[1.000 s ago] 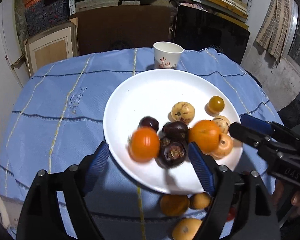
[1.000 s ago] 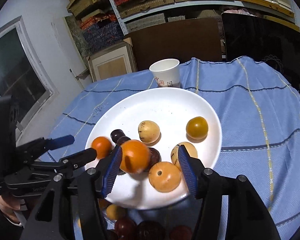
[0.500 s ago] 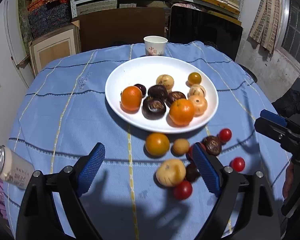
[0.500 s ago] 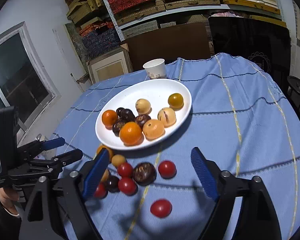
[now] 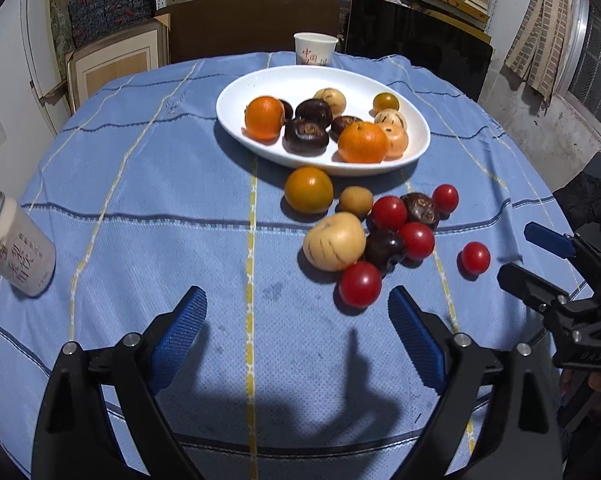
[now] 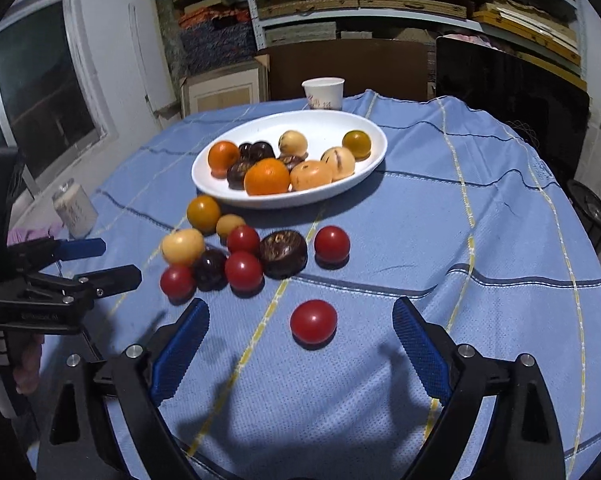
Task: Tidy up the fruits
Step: 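Move both tools back toward the red tomatoes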
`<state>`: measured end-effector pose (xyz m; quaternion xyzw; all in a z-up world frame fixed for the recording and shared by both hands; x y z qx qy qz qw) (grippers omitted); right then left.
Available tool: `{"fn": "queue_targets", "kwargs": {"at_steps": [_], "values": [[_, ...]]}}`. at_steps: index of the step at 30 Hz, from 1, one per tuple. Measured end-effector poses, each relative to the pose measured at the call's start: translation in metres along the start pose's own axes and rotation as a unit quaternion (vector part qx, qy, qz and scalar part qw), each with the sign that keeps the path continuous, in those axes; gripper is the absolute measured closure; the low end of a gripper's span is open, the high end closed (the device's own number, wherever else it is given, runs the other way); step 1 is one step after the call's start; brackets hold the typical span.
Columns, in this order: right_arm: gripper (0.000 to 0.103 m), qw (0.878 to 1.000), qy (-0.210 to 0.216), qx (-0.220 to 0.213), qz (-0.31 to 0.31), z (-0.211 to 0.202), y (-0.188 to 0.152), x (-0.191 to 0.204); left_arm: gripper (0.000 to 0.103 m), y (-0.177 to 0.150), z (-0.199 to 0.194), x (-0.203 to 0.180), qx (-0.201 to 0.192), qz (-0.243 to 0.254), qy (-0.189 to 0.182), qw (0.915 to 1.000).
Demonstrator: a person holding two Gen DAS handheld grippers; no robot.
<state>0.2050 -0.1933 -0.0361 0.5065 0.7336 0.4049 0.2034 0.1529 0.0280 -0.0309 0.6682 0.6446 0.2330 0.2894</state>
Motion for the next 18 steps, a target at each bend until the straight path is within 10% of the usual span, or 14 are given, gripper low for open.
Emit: {"fn": "queue_targets", "kwargs": {"at_steps": [18], "values": [[0.022,0.999,0.006,0.047,-0.021,0.027,-0.02,0.007,0.013,-0.01,0.018,-0.007,0.021,-0.008,0.0,0.9997]]}}
Point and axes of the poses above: each gripper's, at about its wrist camera, not at the fingertips, and z roughly the way its jaws point, x to its left, y to its top, the point moved 7 cm from there along z, roughly the way its jaws point, and after that the axes turned 8 degrees about -x, right-handed, at the moved point
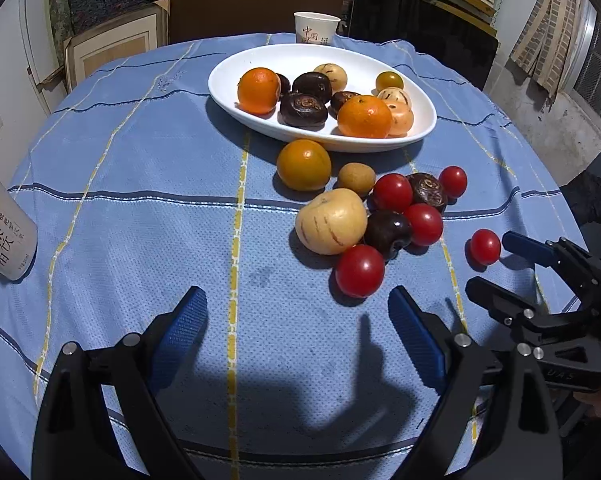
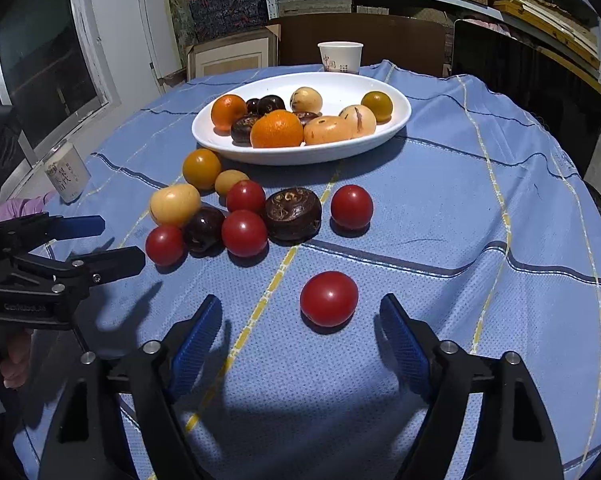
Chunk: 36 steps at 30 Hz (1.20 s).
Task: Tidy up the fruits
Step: 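Move both tools back toward the red tomatoes, then grasp a red tomato with the right tool while the left tool grasps a cherry tomato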
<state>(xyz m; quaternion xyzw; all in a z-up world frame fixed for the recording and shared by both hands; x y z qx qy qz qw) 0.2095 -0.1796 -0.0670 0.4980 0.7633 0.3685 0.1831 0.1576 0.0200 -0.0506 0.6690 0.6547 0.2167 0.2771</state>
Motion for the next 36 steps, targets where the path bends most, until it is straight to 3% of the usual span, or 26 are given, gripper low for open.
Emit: {"fn": "queue_targets", "kwargs": {"at_steps": [12,19,26,28,30,31,36], "values": [[0.022,1.0,-0.017,0.011,-0.001,0.003,-0.004,0.0,0.013,-0.011,-0.003,-0.002,-0.012,0.021,0.029,0.9993],[0.022,0.999,-0.032,0.007,0.003,-0.001,-0.003,0.0,0.013,-0.014,0.001,0.002,-0.016,0.027,0.021,0.9993],[0.022,0.996,-0.089,0.025,0.011,0.001,-0.005,-0.005,0.013,-0.017,0.003,0.001,-0.009,0.026,0.003,0.9996],[0.022,0.996,-0.085,0.019,0.021,0.0,-0.002,-0.004,0.013,-0.015,0.001,0.003,-0.014,0.024,0.005,0.9996],[0.012,0.995,-0.103,0.006,0.013,-0.003,0.002,-0.004,0.012,-0.014,0.0,0.003,-0.015,0.021,0.004,0.9996],[0.011,0.994,-0.113,-0.002,0.001,-0.005,0.004,-0.004,0.011,-0.014,0.001,0.003,-0.015,0.019,0.003,0.9997],[0.011,0.998,-0.066,-0.016,0.015,-0.004,0.003,0.0,0.01,-0.017,0.004,0.001,-0.008,0.024,0.005,0.9997]]}}
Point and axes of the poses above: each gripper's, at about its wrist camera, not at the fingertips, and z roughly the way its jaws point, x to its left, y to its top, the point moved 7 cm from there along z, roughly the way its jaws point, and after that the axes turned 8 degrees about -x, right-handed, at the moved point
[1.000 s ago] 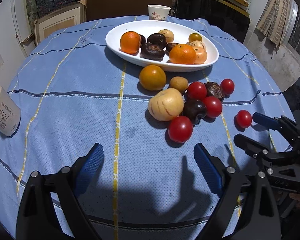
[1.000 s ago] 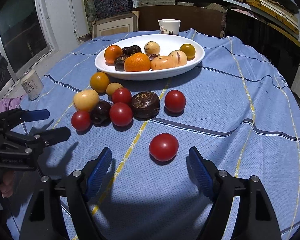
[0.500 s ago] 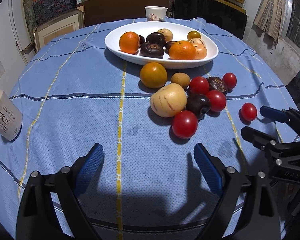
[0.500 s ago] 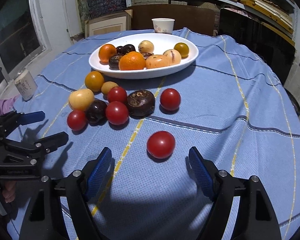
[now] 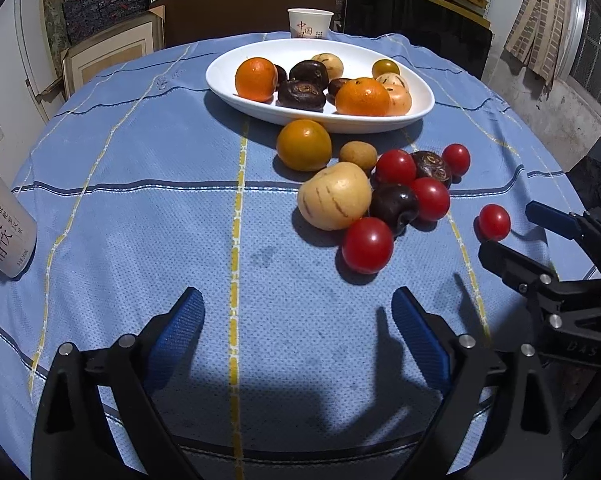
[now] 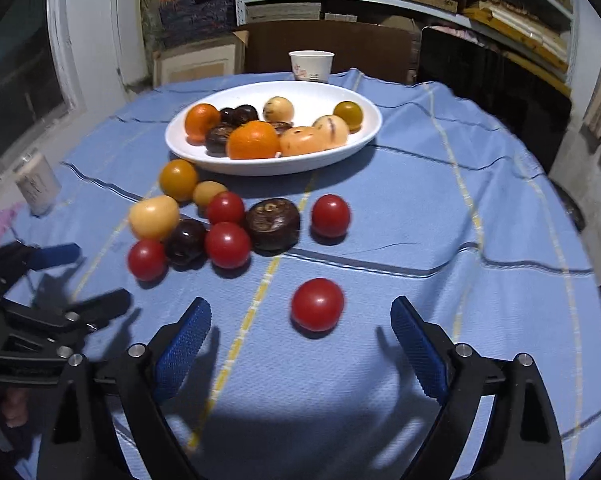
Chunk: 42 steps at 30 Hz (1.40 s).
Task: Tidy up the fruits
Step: 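Grasp a red tomato with the right tool while the left tool grasps a cherry tomato, then carry both tomatoes onto the white plate and open both tools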
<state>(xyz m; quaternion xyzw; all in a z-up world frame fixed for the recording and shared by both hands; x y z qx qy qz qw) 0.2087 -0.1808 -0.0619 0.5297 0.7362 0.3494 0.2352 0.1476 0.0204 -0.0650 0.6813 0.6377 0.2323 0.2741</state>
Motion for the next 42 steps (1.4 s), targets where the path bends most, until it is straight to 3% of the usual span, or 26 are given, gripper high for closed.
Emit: {"fn": "queue_targets", "kwargs": {"at_steps": [7,9,11,13,16,18,30,34,36,38,42], "values": [[0.016,1.0,-0.024,0.011,-0.008,0.005,0.002,0.0,0.01,-0.001,0.003,-0.001,0.004,0.003,0.0,1.0],[0.041,0.998,-0.04,0.031,-0.03,0.013,0.001,0.003,0.01,-0.001,0.002,0.001,0.003,-0.002,-0.003,1.0],[0.052,0.997,-0.044,0.047,-0.036,0.019,-0.003,0.004,0.01,0.0,0.001,0.003,0.003,-0.009,-0.008,0.9999],[0.052,0.998,-0.042,0.045,-0.033,0.02,-0.004,0.004,0.01,-0.001,0.001,0.004,0.004,-0.012,-0.01,0.9999],[0.061,0.998,-0.03,0.042,-0.021,0.019,-0.006,0.002,0.01,-0.001,0.001,0.002,0.005,-0.011,-0.013,0.9998],[0.073,0.999,-0.033,0.039,-0.012,0.018,-0.005,-0.002,0.01,-0.001,0.001,0.001,0.005,-0.008,-0.014,0.9999],[0.074,0.999,0.011,0.025,0.03,0.013,-0.004,-0.008,0.01,0.0,0.0,-0.005,-0.012,-0.007,-0.029,0.9995],[0.074,0.999,0.02,0.016,0.046,0.005,0.001,-0.013,0.011,-0.002,0.006,-0.006,0.003,-0.021,-0.021,0.9996],[0.074,0.998,0.027,0.008,0.048,-0.001,0.004,-0.011,0.019,0.001,0.004,-0.008,0.002,-0.037,-0.035,0.9987],[0.074,0.998,0.034,0.002,0.045,-0.006,0.006,-0.008,0.019,0.003,0.006,-0.011,0.004,-0.042,-0.043,0.9982],[0.074,0.998,0.037,0.001,0.046,-0.009,0.007,-0.007,0.028,0.007,0.014,-0.017,0.003,-0.013,-0.007,0.9999]]}}
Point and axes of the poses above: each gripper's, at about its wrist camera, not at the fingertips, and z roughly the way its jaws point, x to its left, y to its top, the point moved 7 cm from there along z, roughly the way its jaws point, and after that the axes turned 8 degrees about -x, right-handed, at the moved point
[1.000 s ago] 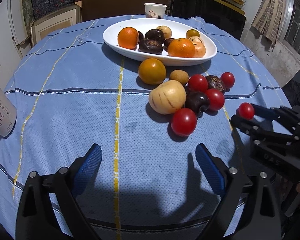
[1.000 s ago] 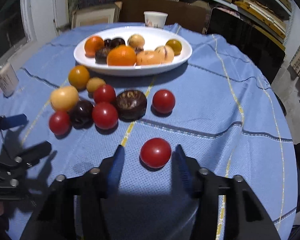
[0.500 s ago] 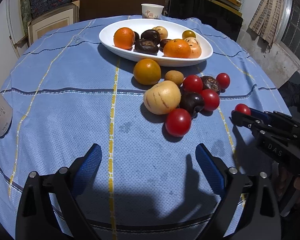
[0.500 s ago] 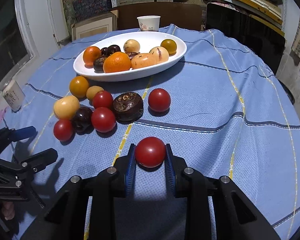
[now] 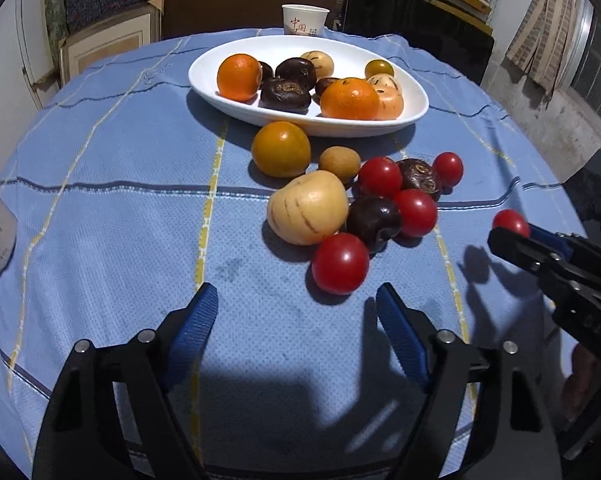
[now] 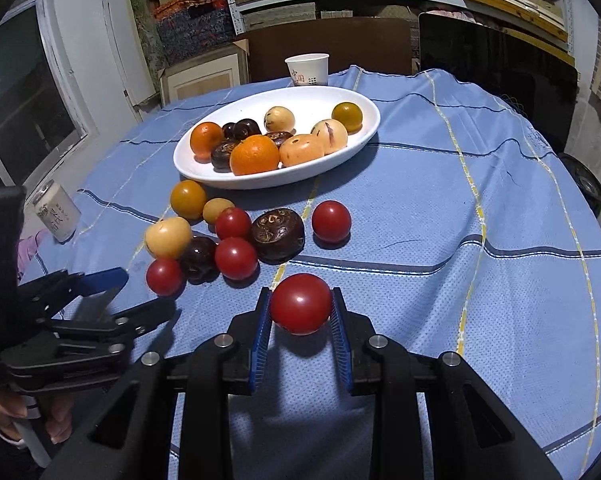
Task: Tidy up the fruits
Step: 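Carry both tomatoes onto the white plate and open both tools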
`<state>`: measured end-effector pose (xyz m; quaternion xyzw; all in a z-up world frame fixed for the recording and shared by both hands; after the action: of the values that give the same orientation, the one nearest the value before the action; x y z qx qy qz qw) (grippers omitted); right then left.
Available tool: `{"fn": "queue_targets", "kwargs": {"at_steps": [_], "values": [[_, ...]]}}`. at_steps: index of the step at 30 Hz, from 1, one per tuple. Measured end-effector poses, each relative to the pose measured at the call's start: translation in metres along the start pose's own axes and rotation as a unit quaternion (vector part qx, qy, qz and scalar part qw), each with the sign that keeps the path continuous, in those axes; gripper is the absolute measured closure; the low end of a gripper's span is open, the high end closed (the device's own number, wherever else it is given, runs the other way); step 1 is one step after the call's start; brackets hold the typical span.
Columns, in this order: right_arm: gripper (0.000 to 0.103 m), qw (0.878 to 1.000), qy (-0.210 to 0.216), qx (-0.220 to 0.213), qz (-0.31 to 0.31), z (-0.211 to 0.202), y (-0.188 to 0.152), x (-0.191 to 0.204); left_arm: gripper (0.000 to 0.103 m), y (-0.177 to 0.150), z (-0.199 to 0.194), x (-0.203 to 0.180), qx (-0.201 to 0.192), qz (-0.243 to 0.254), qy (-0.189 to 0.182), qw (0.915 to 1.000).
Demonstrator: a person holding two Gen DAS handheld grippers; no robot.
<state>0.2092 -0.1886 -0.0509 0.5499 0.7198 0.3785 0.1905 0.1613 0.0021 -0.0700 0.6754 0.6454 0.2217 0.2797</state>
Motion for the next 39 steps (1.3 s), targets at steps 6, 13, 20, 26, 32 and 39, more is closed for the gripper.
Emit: {"fn": "queue_targets", "kwargs": {"at_steps": [6,13,20,26,32,39], "values": [[0.074,1.0,0.004,0.007,-0.001,0.002,-0.002,0.001,0.042,0.009,0.007,-0.015,-0.001,0.029,0.015,0.9995],[0.073,1.0,0.002,0.012,-0.003,0.004,-0.004,0.001,0.062,0.014,0.007,-0.015,-0.007,0.032,0.012,0.9994],[0.073,1.0,0.0,0.014,0.001,0.005,-0.005,-0.001,0.077,0.012,0.006,-0.019,-0.023,0.053,0.017,0.9982],[0.073,1.0,0.003,0.013,0.0,0.005,-0.005,0.001,0.077,0.002,-0.004,-0.013,-0.006,0.039,0.007,0.9992],[0.073,1.0,-0.006,0.007,0.003,0.006,-0.005,-0.003,0.077,-0.004,-0.021,0.008,-0.004,0.007,0.004,1.0],[0.073,1.0,-0.007,-0.016,0.012,-0.003,0.001,-0.002,0.077,0.007,-0.051,0.029,-0.029,0.0,0.005,0.9996]]}}
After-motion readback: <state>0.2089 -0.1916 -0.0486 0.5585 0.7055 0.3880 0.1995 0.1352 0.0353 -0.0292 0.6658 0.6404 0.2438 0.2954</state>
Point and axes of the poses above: each gripper's, at about its wrist camera, not at the fingertips, and z roughly the way its jaws point, x to its left, y to its top, the point moved 7 cm from there along z, roughly the way its jaws point, and after that the axes turned 8 degrees about -x, right-handed, at the moved point
